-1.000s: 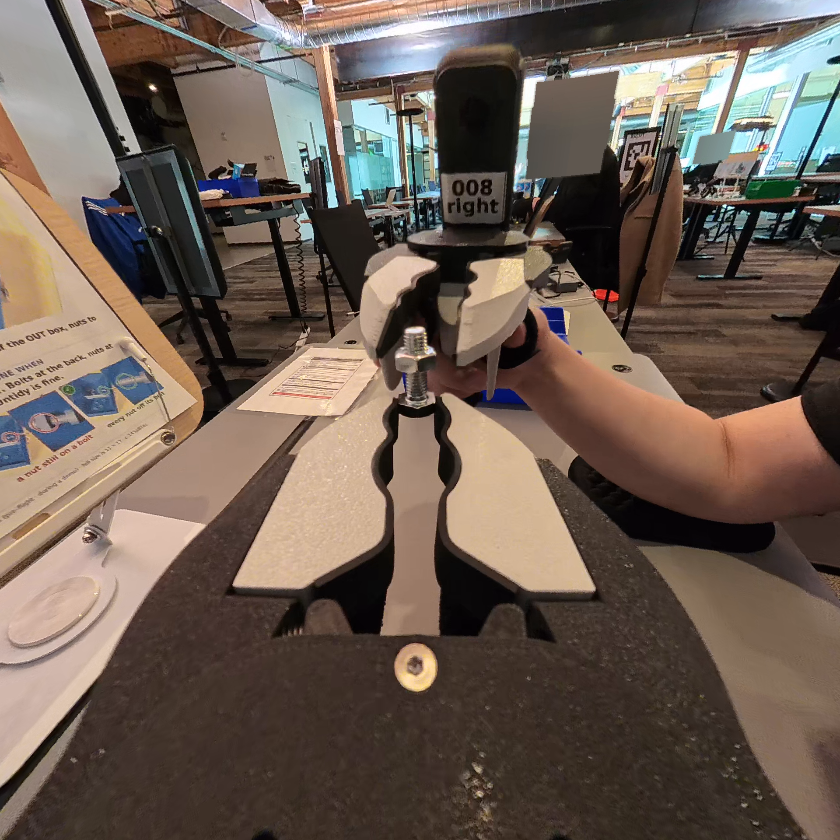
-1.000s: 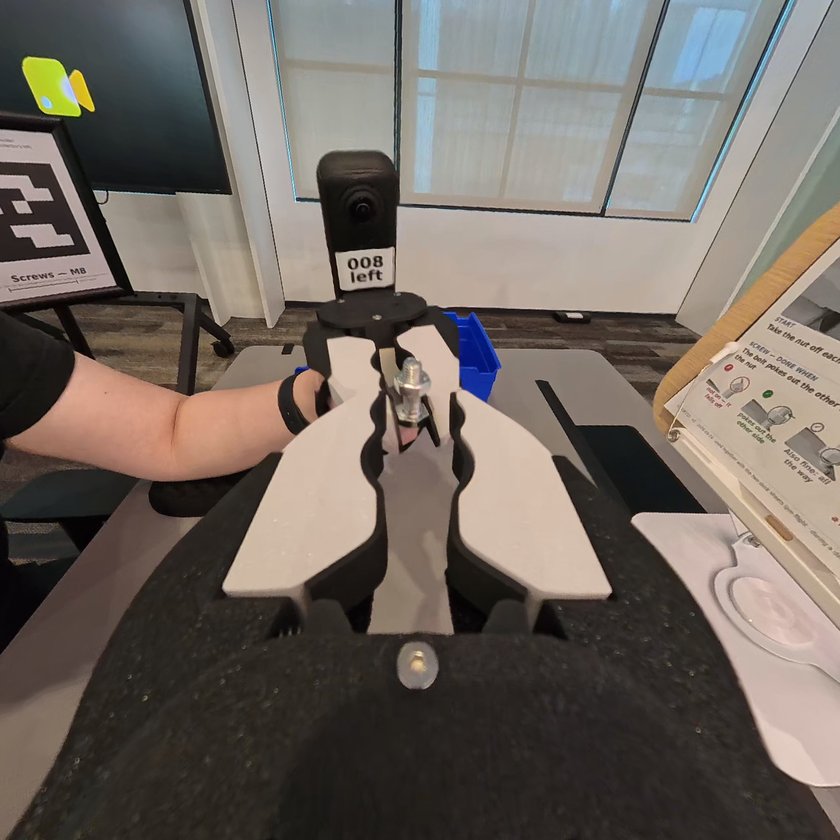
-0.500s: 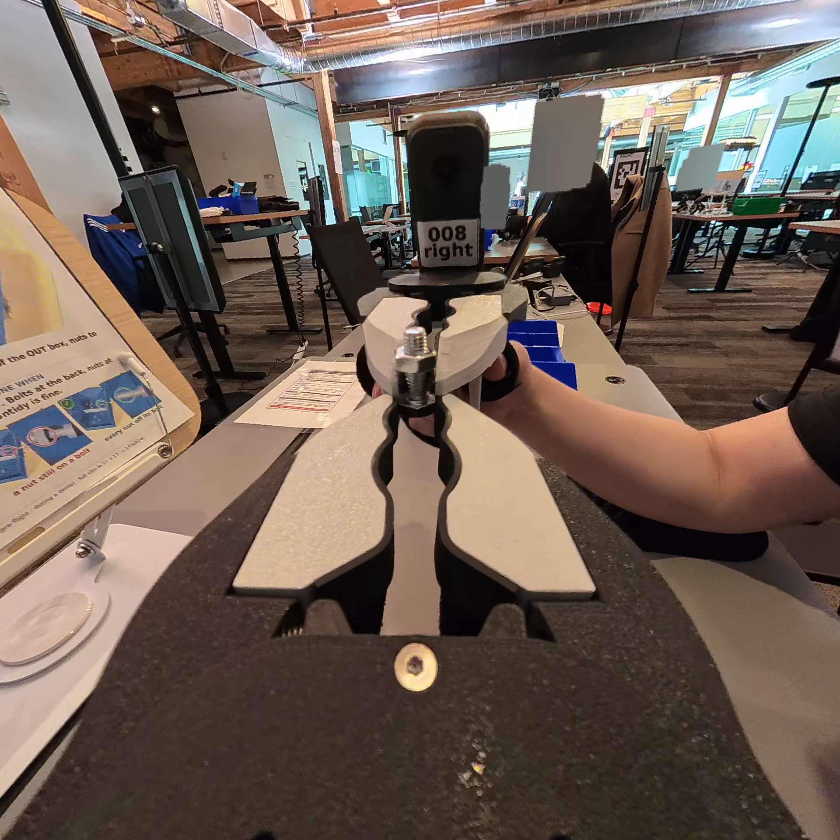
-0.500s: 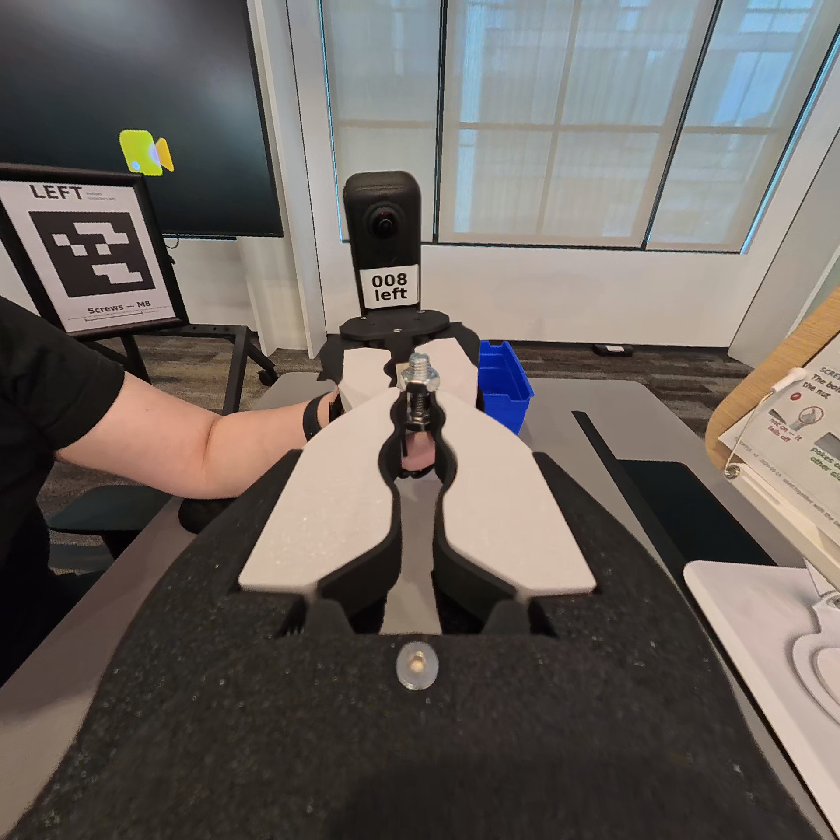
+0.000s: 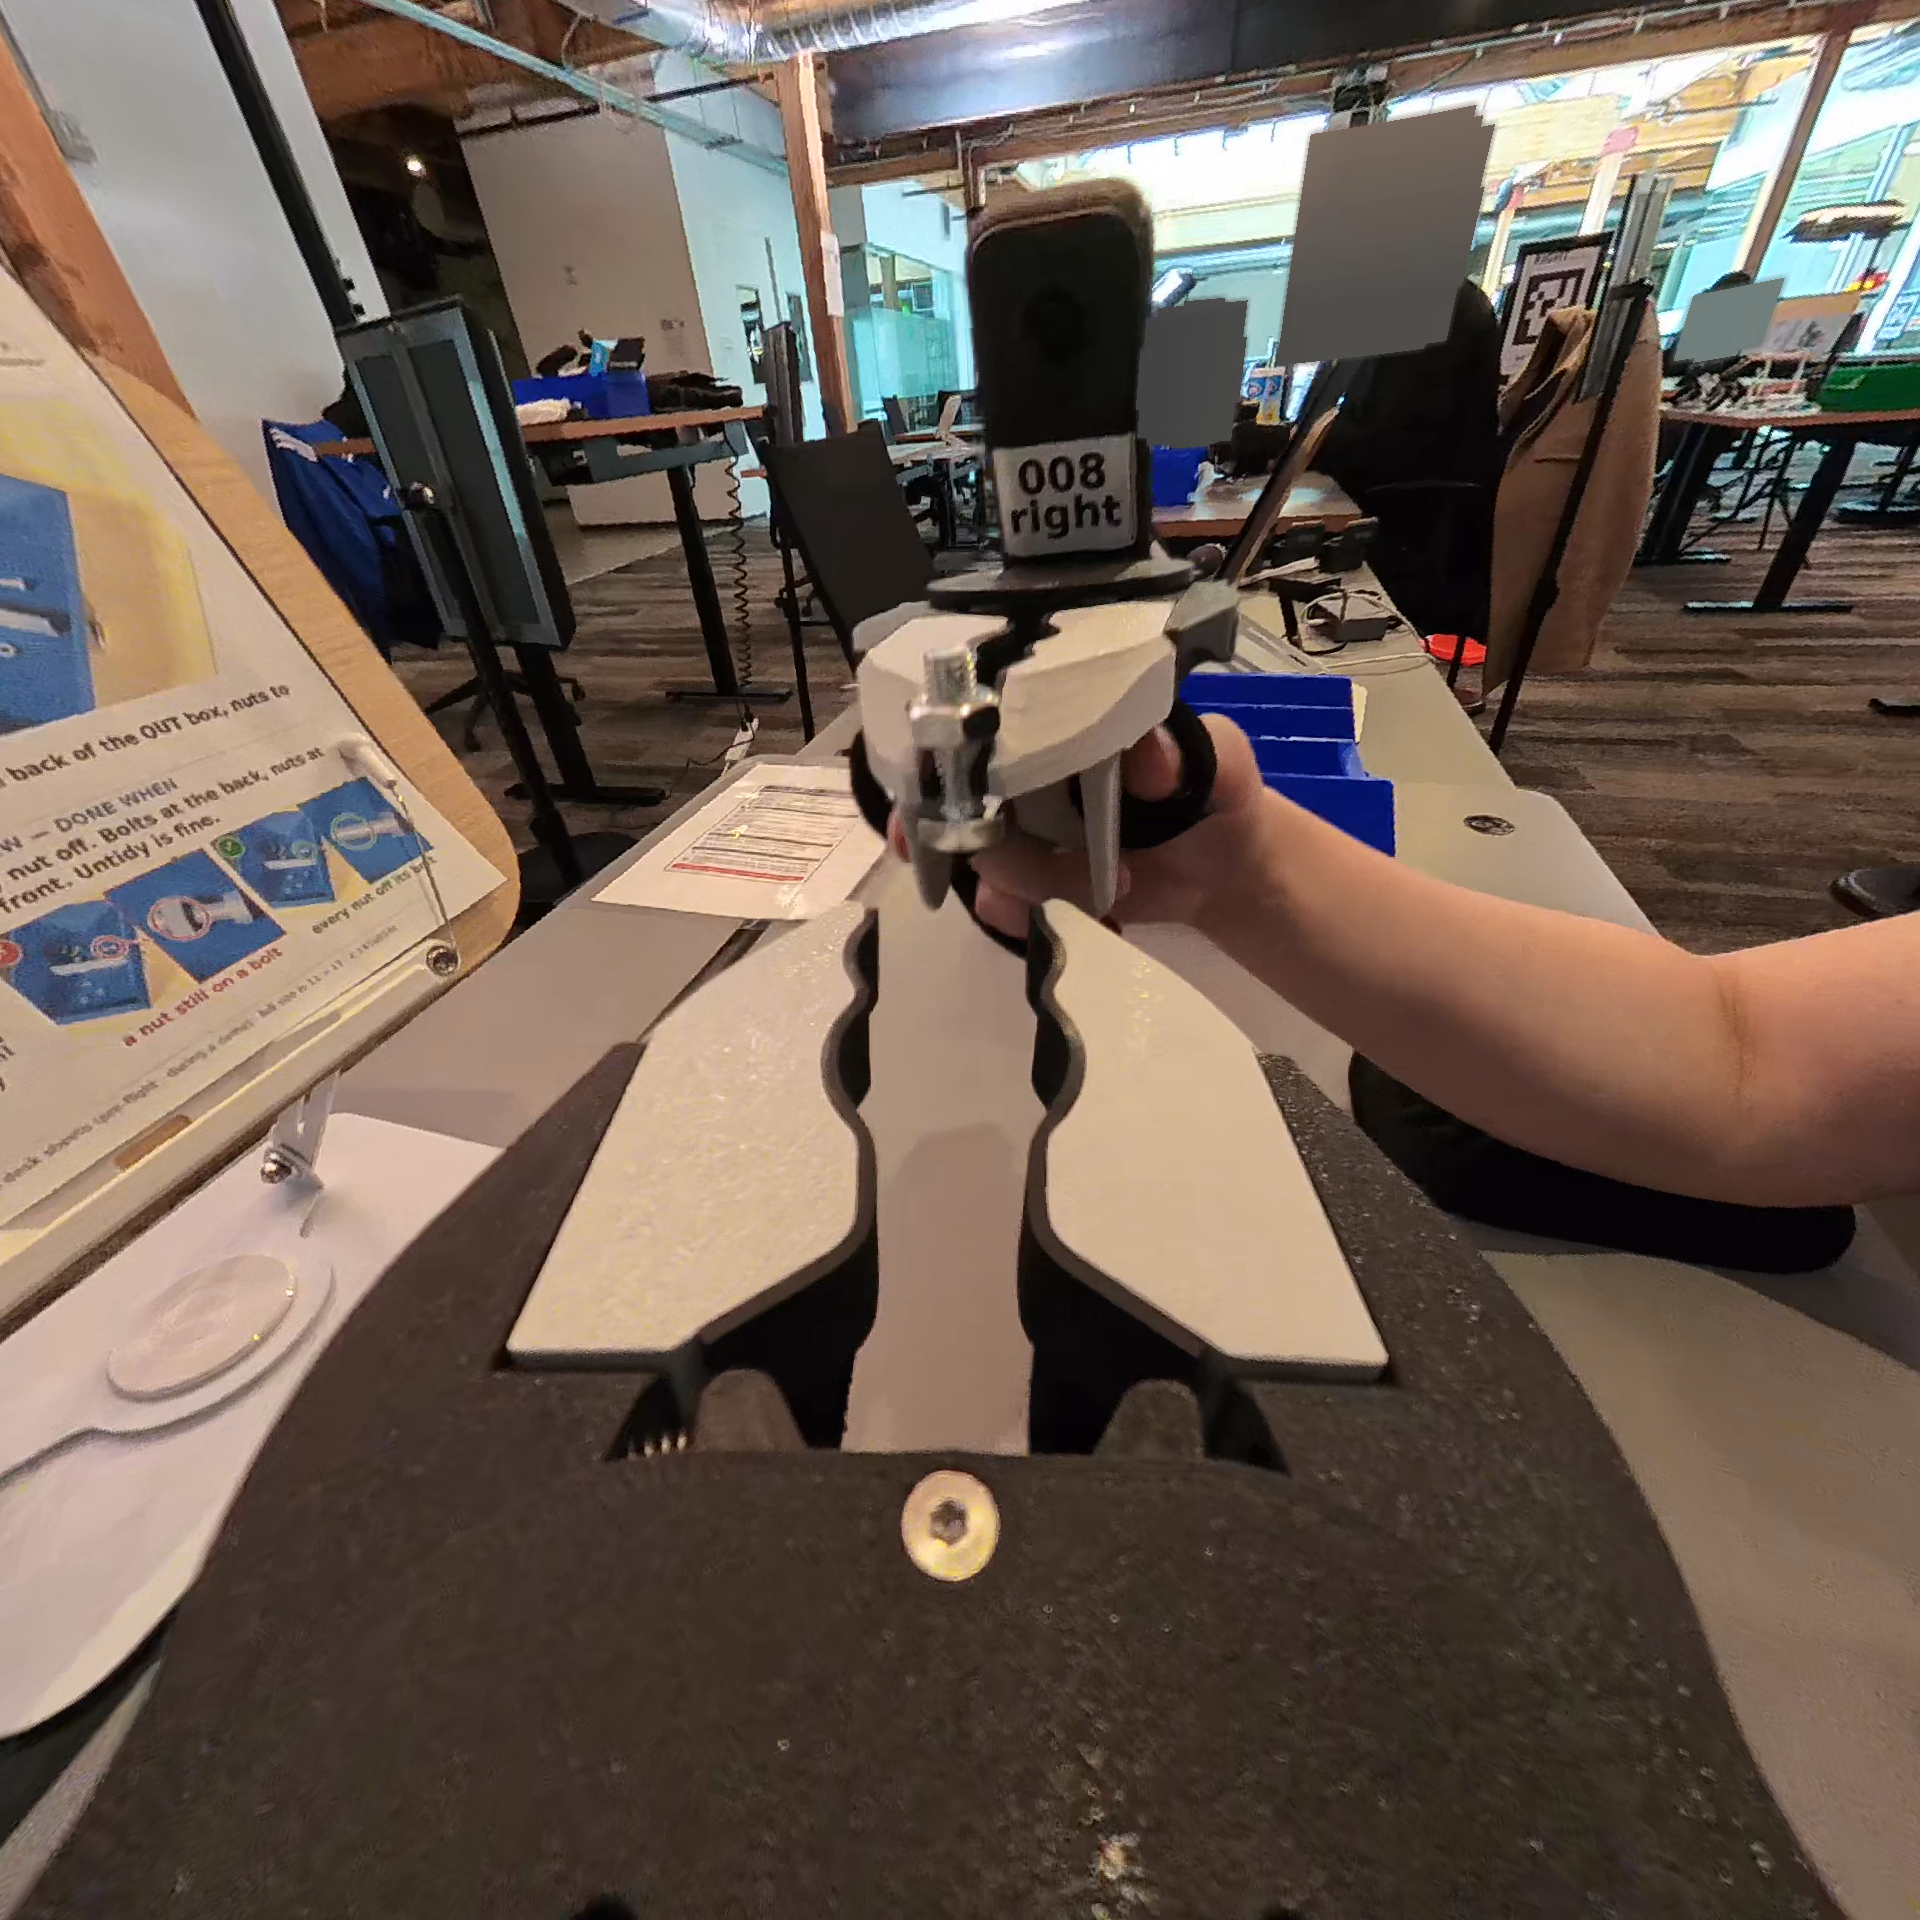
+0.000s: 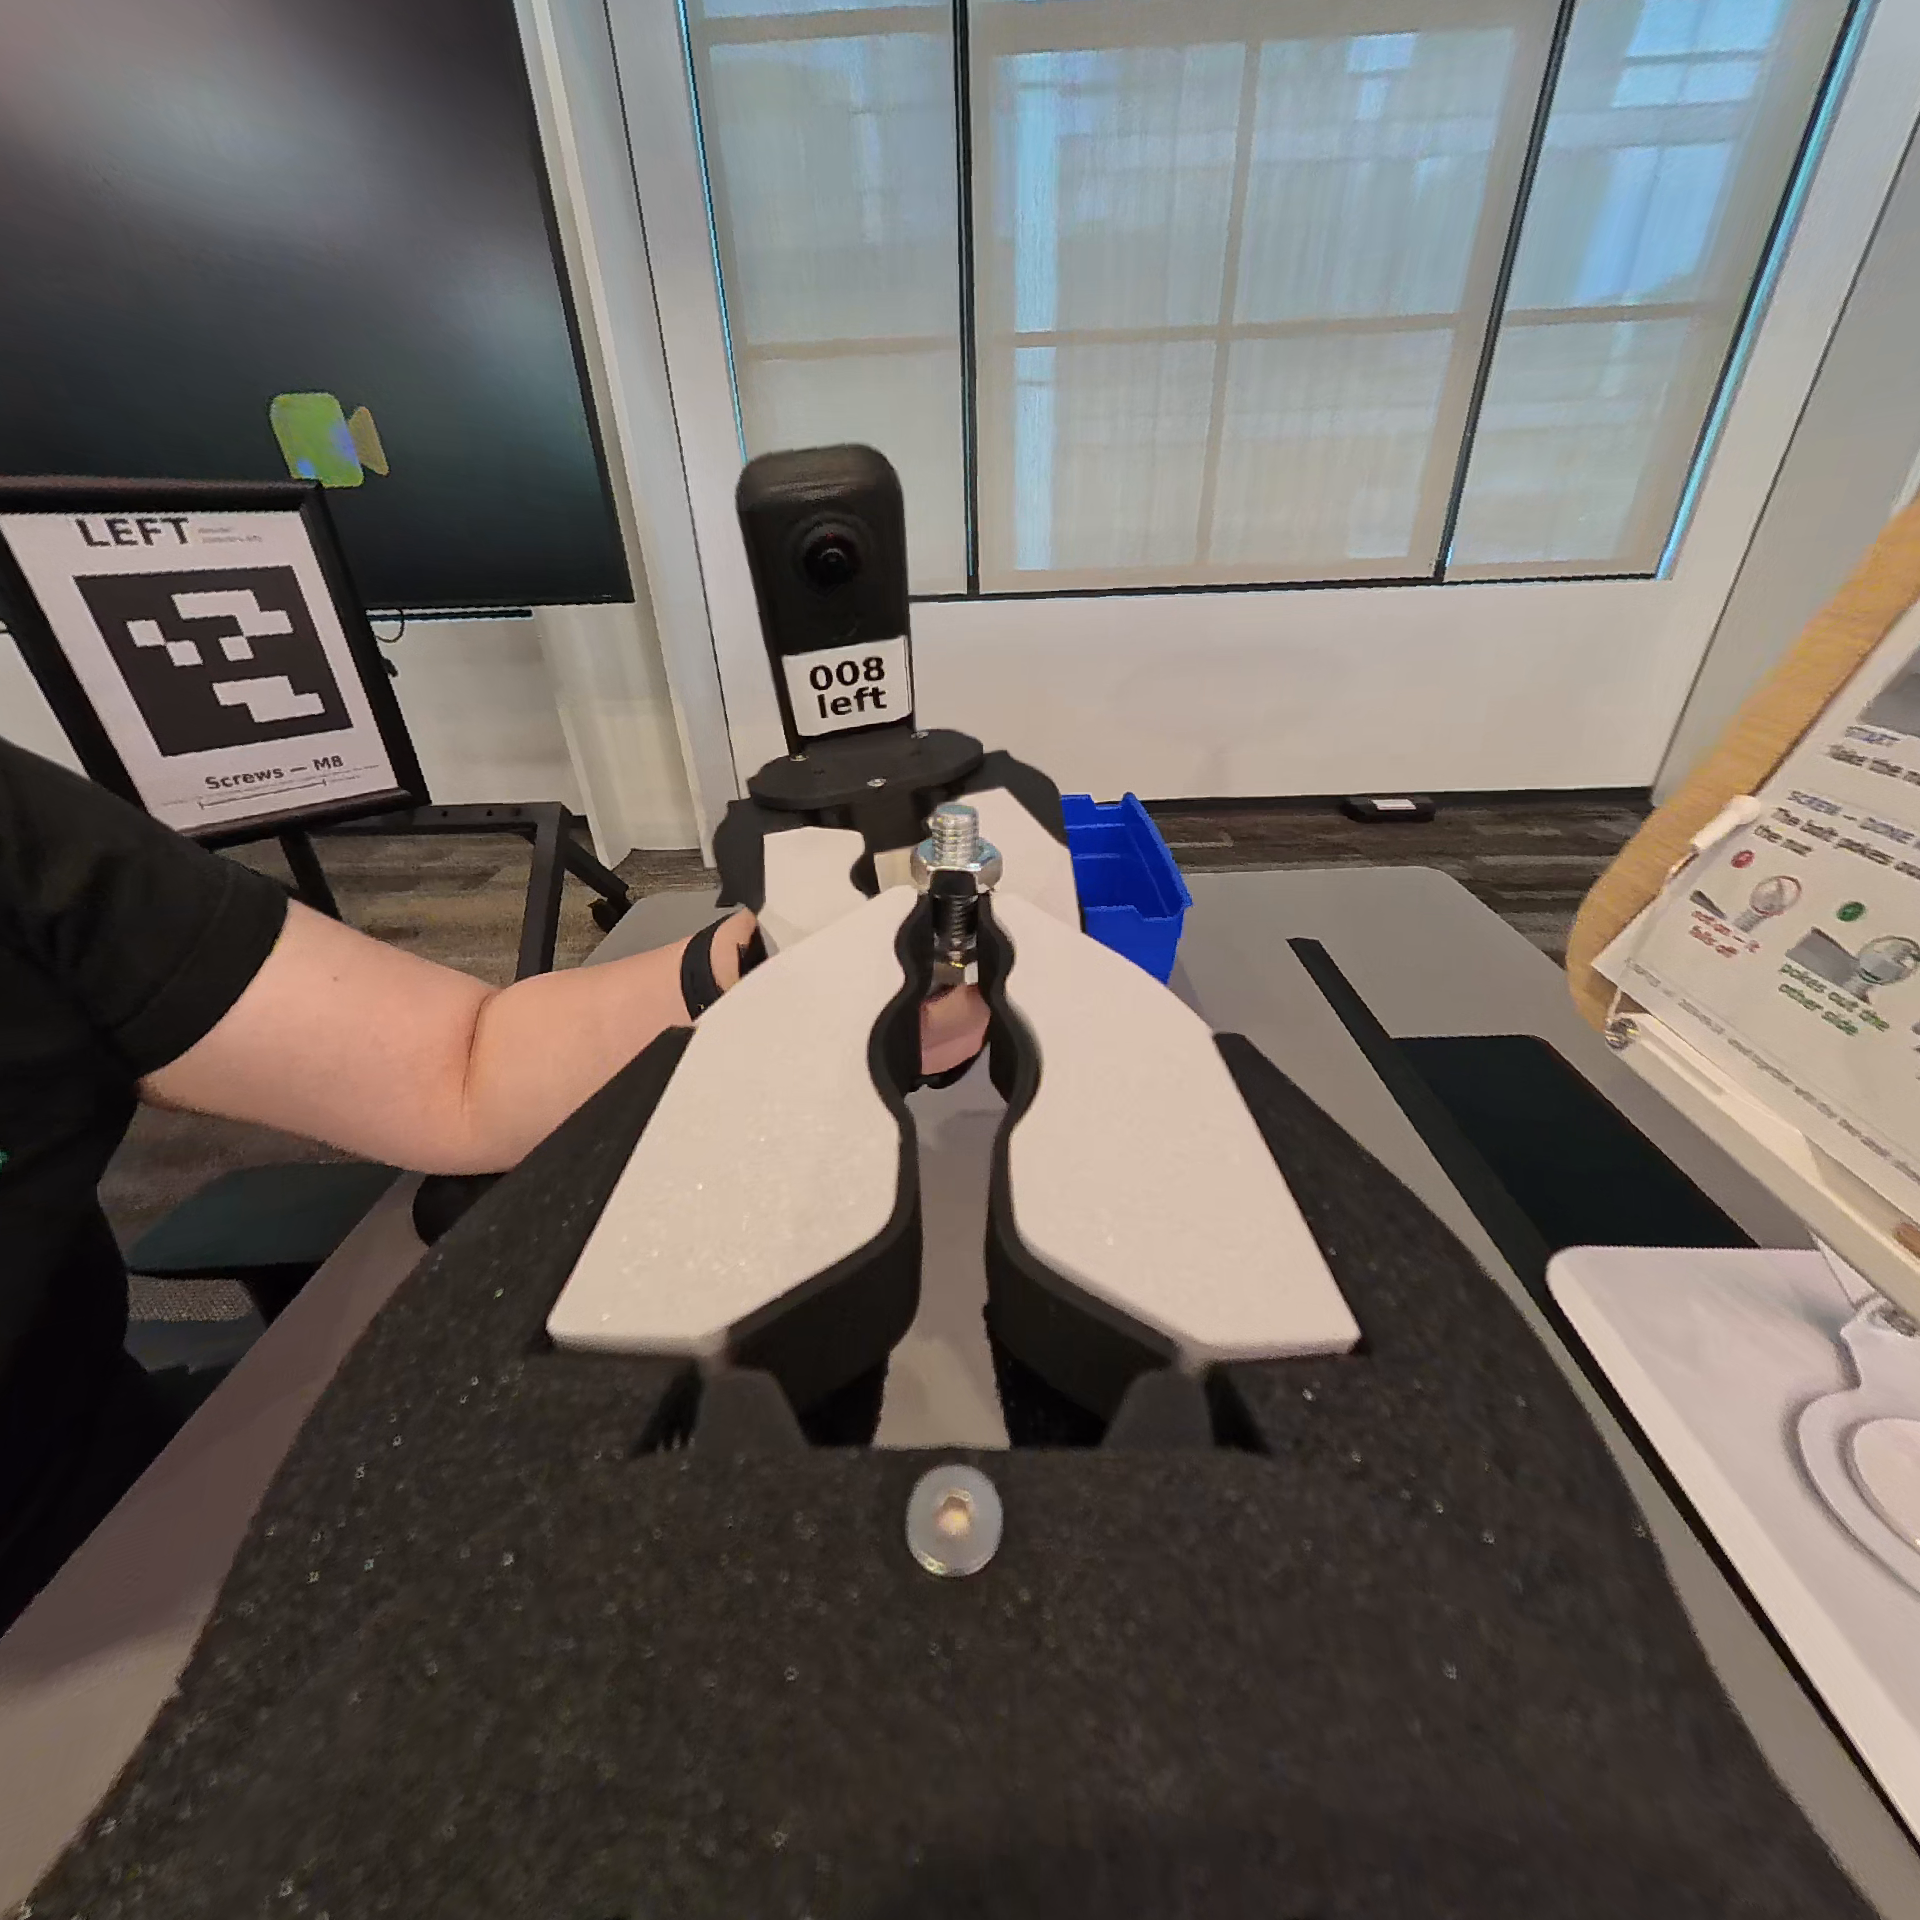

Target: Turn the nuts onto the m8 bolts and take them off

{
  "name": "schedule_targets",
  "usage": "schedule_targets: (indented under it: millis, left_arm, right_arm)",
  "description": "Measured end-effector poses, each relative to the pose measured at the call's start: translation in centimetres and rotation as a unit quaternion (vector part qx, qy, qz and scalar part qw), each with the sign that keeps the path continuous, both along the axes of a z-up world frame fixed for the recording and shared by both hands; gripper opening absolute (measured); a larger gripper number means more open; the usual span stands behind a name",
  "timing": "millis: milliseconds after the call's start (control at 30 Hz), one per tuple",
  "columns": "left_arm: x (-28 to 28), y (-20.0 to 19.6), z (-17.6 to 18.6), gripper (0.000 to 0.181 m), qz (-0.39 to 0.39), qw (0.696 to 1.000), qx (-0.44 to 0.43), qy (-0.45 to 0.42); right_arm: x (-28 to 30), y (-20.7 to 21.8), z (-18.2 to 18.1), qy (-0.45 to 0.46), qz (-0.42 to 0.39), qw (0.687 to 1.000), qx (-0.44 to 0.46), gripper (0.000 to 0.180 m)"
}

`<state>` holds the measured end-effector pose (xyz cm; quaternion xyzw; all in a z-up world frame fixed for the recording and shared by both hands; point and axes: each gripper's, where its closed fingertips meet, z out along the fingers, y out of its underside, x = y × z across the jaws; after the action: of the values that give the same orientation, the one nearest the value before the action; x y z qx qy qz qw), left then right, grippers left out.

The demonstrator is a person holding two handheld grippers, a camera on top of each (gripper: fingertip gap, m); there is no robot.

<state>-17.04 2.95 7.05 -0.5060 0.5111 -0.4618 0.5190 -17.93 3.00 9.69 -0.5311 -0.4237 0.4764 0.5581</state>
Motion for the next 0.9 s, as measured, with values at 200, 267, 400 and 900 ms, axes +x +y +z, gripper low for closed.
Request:
schedule_targets:
  millis: [200,267,400,900]
  left_arm:
    - [0.4,1.1,-1.6,0.025,0.014,0.999,-0.031,0.031]
    - [0.5,1.4,-2.5,0.024,0.033,0.997,-0.016,0.062]
    - [0.8,1.5,-3.7,0.023,0.055,0.993,0.002,0.108]
    - [1.2,0.0,0.0,0.015,0.091,0.993,-0.013,0.073]
  right_arm:
    - [3.6,-0.1,1.2,-0.003,-0.036,0.999,-0.025,0.007]
    - [4.9,-0.5,2.0,-0.014,-0.069,0.997,-0.020,0.007]
    - [8.8,-1.8,3.7,-0.062,-0.203,0.977,-0.018,0.007]
    - [48.9,-12.6,-17.0,-0.375,-0.526,0.614,-0.454,0.007]
